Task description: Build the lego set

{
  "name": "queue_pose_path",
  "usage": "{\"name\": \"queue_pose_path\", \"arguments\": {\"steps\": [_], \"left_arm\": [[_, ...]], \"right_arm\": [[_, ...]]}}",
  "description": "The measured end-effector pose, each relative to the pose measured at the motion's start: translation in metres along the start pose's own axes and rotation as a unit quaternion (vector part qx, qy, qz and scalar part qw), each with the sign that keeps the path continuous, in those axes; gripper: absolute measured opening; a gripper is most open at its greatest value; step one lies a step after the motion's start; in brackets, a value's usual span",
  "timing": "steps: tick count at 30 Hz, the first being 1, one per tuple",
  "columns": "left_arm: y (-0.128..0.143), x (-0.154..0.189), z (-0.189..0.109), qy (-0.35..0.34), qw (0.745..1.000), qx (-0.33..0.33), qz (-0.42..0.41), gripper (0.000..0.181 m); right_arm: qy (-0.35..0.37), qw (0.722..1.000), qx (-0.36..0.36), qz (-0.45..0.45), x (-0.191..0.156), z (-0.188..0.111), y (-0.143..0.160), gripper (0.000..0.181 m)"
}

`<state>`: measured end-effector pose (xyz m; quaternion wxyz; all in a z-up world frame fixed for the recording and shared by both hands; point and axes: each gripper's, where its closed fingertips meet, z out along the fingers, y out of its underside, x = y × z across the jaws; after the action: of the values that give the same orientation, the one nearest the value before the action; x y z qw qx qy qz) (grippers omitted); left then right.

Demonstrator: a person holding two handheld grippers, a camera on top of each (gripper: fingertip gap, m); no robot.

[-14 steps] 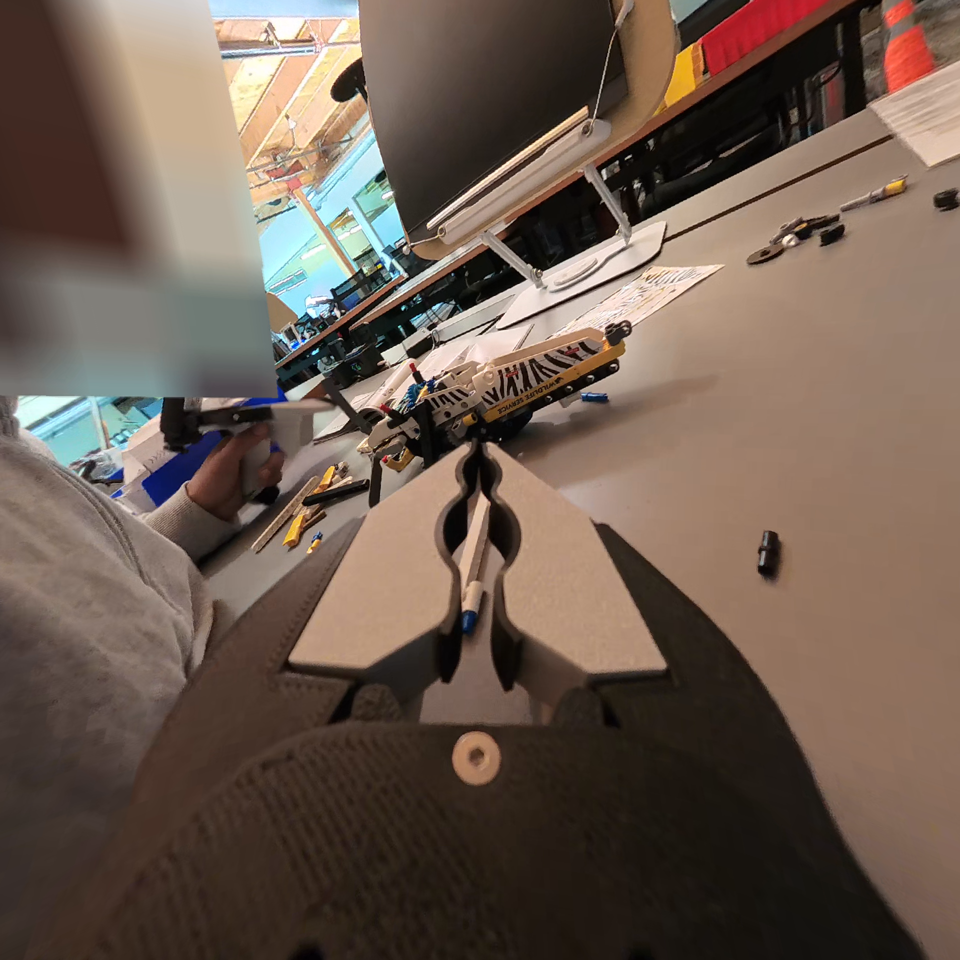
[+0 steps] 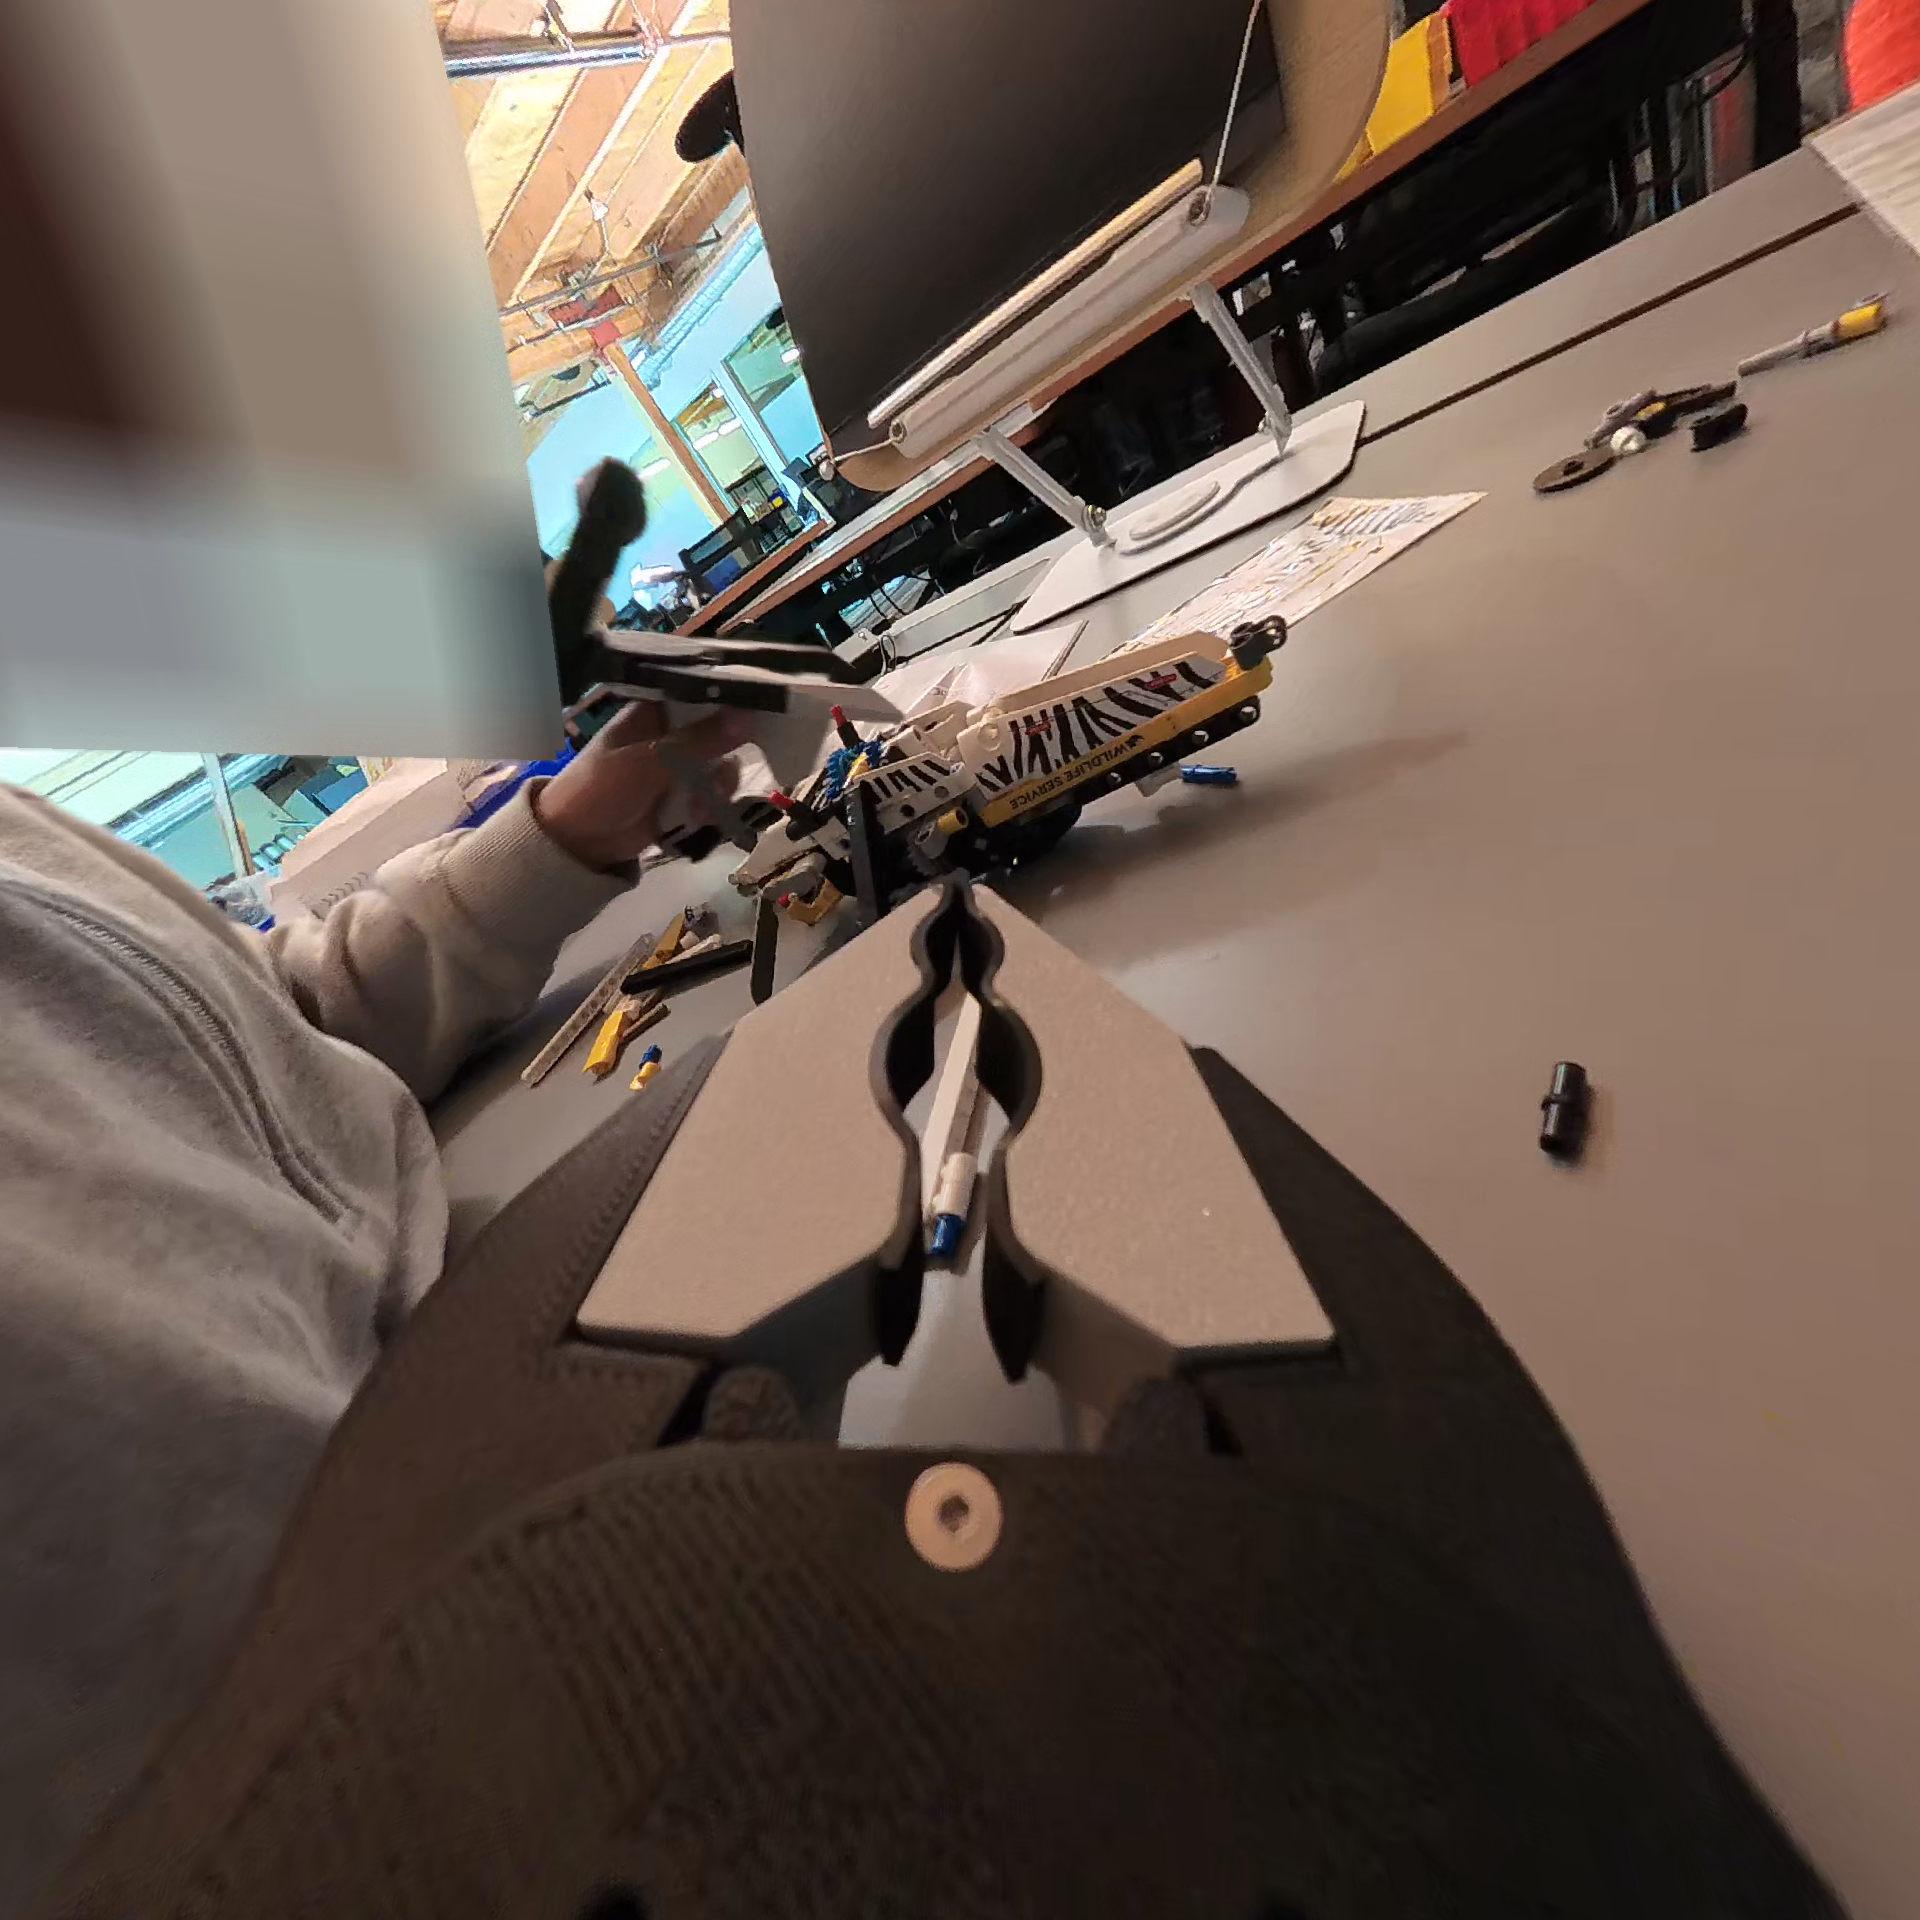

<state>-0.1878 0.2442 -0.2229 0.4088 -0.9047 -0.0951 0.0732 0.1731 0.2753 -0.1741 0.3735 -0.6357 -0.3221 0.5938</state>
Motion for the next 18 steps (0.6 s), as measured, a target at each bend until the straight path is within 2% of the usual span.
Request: {"name": "queue_pose_path", "arguments": {"steps": [1,4,5,10,18], "left_arm": [[0.003,-0.001,0.004,0.008,1.000,-0.008,-0.015,0.109],[0.018,-0.008,0.015,0.001,0.999,-0.043,-0.022,0.101],[0.024,-0.008,0.018,-0.001,0.998,-0.055,-0.016,0.103],[0.024,-0.006,0.019,0.010,0.997,-0.070,-0.025,0.100],[0.023,-0.008,0.016,0.017,0.997,-0.068,-0.022,0.074]], "right_arm": [[-0.001,1.000,0.002,-0.001,0.000,0.000,0.000,0.000],[-0.003,1.000,0.001,-0.002,-0.001,0.000,0.000,0.000],[-0.003,1.000,0.000,-0.001,-0.001,0.000,0.000,0.000],[-0.005,1.000,0.001,-0.003,-0.001,0.000,0.000,0.000],[-0.007,1.000,0.005,-0.008,-0.003,-0.001,-0.001,0.000]]}}
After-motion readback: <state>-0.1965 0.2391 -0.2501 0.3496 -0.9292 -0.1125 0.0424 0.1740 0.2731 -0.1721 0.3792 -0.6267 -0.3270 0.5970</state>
